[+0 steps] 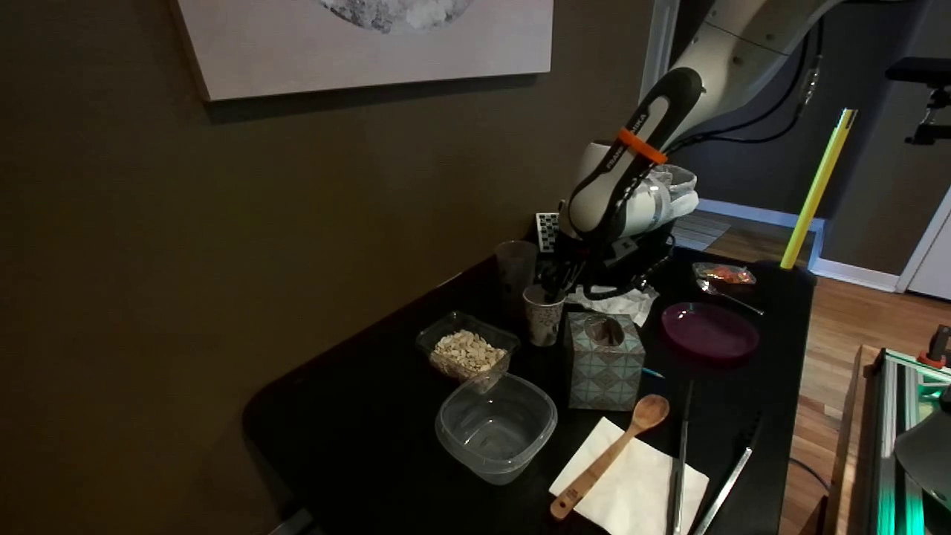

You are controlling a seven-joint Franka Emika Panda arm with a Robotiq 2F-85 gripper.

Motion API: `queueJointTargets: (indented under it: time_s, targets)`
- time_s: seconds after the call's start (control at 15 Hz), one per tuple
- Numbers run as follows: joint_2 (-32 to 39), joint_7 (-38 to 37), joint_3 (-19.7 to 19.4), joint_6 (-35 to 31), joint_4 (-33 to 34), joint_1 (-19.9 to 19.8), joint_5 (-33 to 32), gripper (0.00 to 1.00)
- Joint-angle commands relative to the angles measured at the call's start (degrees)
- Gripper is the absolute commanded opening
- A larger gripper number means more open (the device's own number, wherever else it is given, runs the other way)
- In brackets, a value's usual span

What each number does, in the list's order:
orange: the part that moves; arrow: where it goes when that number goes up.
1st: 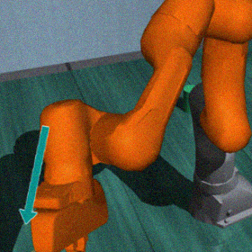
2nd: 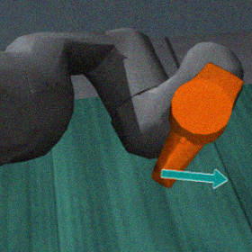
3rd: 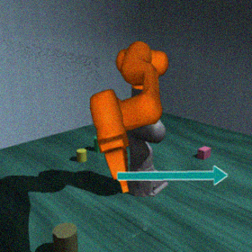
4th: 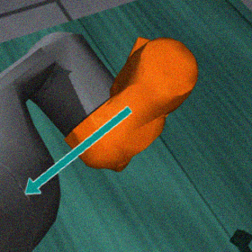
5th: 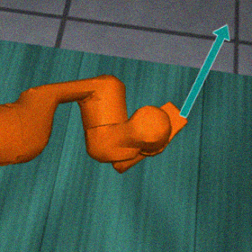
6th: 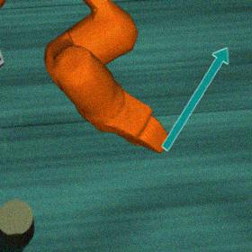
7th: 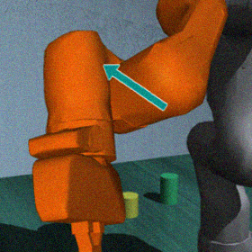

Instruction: Pick up the cup, then pour the water into the bigger cup

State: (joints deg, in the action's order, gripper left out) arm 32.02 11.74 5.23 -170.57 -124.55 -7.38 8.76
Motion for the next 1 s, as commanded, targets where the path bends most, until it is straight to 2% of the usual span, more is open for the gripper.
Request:
queueJointTargets:
  time_s: [0.0,0.33,0.6,0.8,0.93]
  targets:
    - [-0.4,-3.82,-2.16,-0.42,0.57,1.77,-2.56,0.0]
    - [-5.92,-3.39,-1.94,6.06,0.51,1.11,-3.79,0.01]
    - [-11.25,-0.38,-0.05,20.02,2.17,-0.7,-1.74,0.01]
    - [-14.16,-0.53,-1.72,29.23,4.14,0.42,-2.11,0.01]
    - [-16.38,-1.13,-3.15,32.22,4.85,1.36,-4.25,0.01]
